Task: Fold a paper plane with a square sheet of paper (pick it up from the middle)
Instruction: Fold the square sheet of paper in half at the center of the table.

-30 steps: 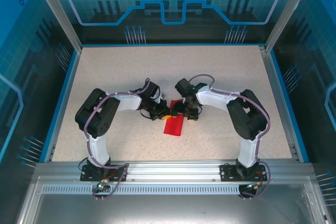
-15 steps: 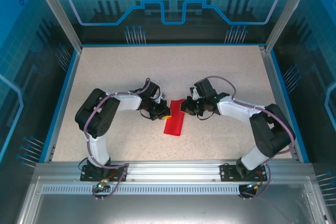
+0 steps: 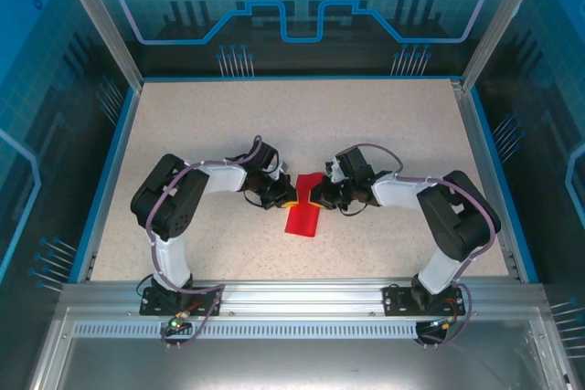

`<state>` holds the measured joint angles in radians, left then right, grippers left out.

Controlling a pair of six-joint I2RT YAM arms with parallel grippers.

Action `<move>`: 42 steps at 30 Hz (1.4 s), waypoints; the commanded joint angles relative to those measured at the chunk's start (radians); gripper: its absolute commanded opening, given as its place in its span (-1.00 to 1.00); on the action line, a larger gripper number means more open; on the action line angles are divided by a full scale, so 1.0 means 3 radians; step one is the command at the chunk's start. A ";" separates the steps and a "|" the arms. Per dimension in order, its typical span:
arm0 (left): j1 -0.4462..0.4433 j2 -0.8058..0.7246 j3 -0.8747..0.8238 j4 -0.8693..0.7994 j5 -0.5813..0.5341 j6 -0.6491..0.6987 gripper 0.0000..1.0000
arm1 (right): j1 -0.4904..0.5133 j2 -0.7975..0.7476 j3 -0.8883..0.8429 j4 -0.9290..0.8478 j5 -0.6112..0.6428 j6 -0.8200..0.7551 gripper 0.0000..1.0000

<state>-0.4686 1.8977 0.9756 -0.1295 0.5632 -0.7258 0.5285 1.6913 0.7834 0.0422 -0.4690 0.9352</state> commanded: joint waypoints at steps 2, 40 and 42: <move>-0.0033 0.0161 -0.0031 -0.0356 -0.0252 0.0087 -1.00 | 0.0006 0.0054 -0.0082 0.0033 -0.0022 -0.0066 -0.81; -0.0066 0.0235 -0.0025 -0.0447 -0.0292 0.0165 -1.00 | 0.0085 -0.0218 -0.0484 0.0340 -0.0093 -0.0102 -0.74; -0.0068 0.0236 -0.0021 -0.0448 -0.0290 0.0164 -1.00 | 0.0107 -0.0146 -0.0519 0.0405 -0.0076 -0.0072 -0.74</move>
<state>-0.4717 1.9068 0.9916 -0.1524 0.5625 -0.7002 0.5438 1.6150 0.6571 0.1490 -0.4797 0.9016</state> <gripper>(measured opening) 0.048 0.129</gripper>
